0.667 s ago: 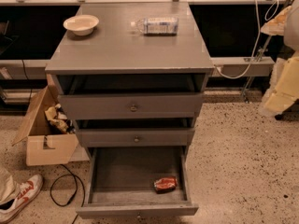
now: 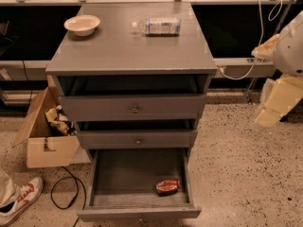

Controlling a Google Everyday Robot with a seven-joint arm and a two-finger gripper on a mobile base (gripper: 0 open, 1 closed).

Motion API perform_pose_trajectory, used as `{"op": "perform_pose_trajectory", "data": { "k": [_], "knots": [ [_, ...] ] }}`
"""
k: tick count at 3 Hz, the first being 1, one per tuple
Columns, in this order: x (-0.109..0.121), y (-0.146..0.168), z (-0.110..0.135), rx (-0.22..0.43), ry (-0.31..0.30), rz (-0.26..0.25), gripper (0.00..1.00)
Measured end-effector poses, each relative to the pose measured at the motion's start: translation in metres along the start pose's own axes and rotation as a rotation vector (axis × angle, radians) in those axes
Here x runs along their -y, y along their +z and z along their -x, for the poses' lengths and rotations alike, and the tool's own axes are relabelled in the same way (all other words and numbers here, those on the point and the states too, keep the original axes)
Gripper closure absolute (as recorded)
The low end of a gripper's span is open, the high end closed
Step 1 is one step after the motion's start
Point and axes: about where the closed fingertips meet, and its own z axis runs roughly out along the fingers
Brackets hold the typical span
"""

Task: Pick coke can from bottom drawer and place on counter

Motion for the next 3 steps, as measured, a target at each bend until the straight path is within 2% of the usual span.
{"op": "perform_pose_trajectory", "data": {
  "k": [1,2,3],
  "knots": [
    [-0.013,0.053,-0.007,0.088,0.041,0.085,0.00],
    [-0.012,0.052,-0.007,0.086,0.039,0.082,0.00],
    [-0.014,0.065,-0.014,0.112,0.053,0.104,0.00]
  ]
}}
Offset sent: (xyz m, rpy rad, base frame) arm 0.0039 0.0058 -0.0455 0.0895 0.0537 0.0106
